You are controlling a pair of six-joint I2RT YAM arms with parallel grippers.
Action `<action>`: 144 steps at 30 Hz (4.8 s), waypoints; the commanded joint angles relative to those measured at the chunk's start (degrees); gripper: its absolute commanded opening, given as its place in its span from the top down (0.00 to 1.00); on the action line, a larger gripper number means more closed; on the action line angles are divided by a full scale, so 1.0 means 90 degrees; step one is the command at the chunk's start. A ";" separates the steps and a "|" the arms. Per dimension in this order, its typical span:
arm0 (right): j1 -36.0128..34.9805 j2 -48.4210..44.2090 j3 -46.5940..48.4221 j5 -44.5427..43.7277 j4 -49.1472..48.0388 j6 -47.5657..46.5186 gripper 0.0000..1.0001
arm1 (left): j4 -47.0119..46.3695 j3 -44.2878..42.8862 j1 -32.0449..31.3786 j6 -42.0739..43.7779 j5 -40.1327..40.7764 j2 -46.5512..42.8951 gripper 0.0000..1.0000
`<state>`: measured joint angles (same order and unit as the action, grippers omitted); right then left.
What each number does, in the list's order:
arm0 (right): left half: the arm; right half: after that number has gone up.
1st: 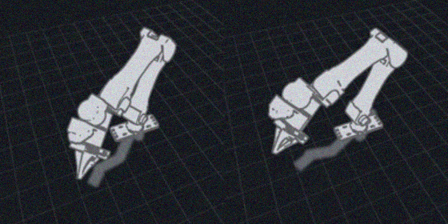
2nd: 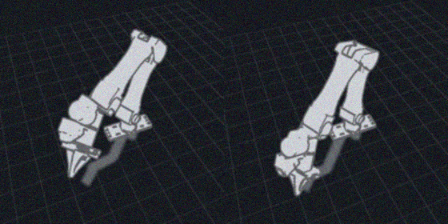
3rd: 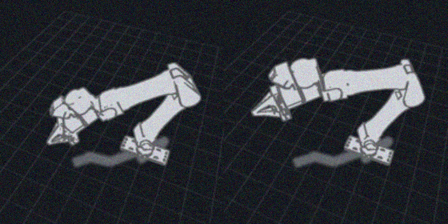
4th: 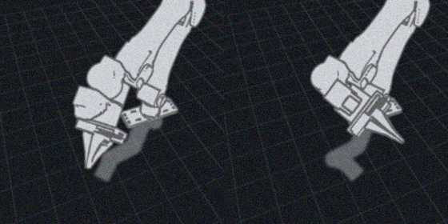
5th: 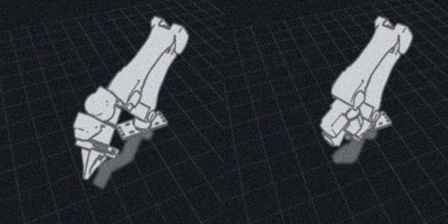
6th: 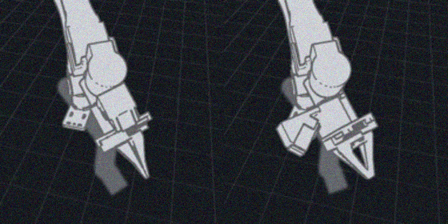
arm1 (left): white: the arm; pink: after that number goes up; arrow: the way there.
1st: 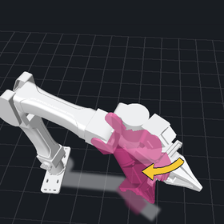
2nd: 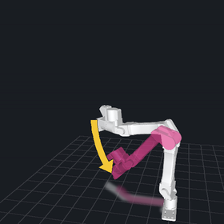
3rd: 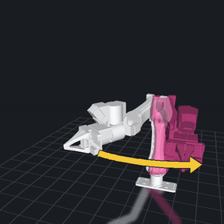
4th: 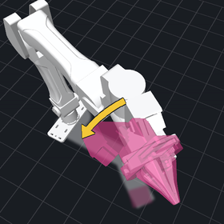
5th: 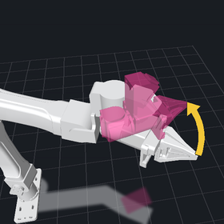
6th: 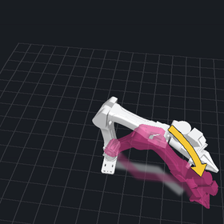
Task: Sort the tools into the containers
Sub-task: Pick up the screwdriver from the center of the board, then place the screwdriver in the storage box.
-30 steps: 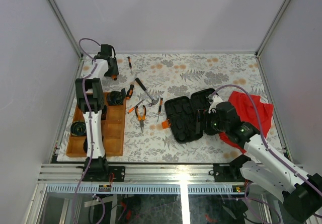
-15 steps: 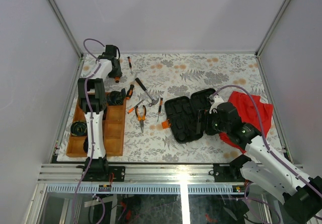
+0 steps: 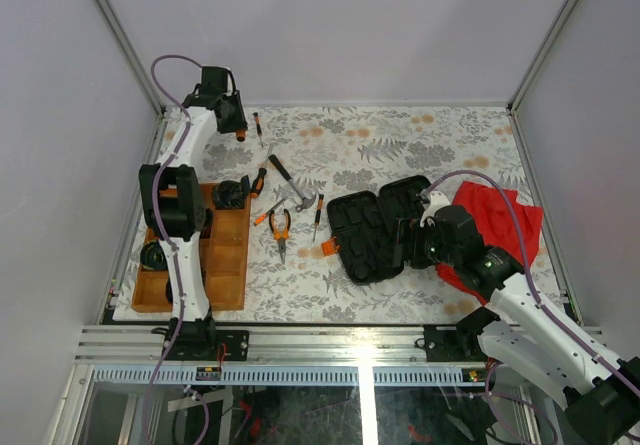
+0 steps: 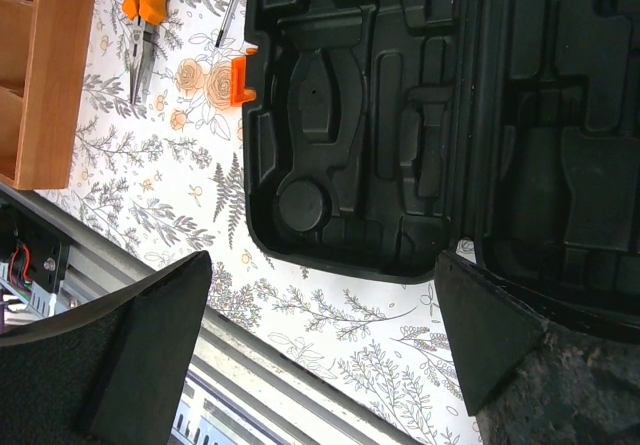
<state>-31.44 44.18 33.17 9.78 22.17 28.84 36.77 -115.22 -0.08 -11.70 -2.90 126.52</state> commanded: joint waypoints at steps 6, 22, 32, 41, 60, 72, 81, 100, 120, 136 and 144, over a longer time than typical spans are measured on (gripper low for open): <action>0.0026 -0.0041 0.0388 -0.0510 -0.0088 0.0263 0.01 | -0.0951 0.2017 -0.1038 -0.0975 -0.0591 -0.2018 1.00; 0.0021 0.0159 0.0447 -0.0764 -0.0437 0.0837 0.01 | -0.2000 0.5315 -0.3442 -0.1802 -0.0778 -0.5004 1.00; 0.0025 0.0261 0.0148 -0.0853 -0.0888 0.1728 0.01 | -0.2131 0.6082 -0.4172 -0.1904 -0.0687 -0.5642 1.00; 0.0026 -0.0127 -0.0086 -0.1861 -0.0571 0.2400 0.01 | -0.2169 0.6065 -0.4283 -0.1746 -0.0695 -0.5595 1.00; 0.0019 0.0249 0.0410 -0.1206 -0.0043 0.1044 0.01 | -0.2733 0.6403 -0.4289 -0.1671 -0.0804 -0.5668 1.00; 0.0019 -0.0430 -0.0006 -0.0571 -0.0383 0.1215 0.01 | -0.3217 0.6871 -0.4354 -0.2458 -0.0842 -0.6348 1.00; 0.0012 -0.0423 -0.0415 0.0068 -0.2160 0.1966 0.03 | -0.4845 0.8087 -0.4517 -0.3259 -0.1335 -0.6783 1.00; -0.0070 0.0070 -0.0861 0.0584 -0.3910 0.2598 0.07 | -0.6433 0.8838 -0.5840 -0.3464 -0.0921 -0.6422 1.00; -0.0110 0.0236 -0.1478 0.0521 -0.5168 0.3368 0.33 | -0.6681 0.8710 -0.6513 -0.3595 -0.0488 -0.6001 1.00; -0.0110 0.0452 -0.1516 0.0906 -0.5215 0.3237 0.70 | -0.6519 0.8407 -0.6543 -0.3670 -0.0148 -0.5779 0.98; -0.0110 0.0456 -0.1271 0.0743 -0.4766 0.2822 1.00 | -0.6493 0.8459 -0.6549 -0.3621 -0.0213 -0.5934 0.70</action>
<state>-32.10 48.38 19.42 16.80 -21.67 57.95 -19.25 -37.56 -58.57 -44.73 -5.30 74.41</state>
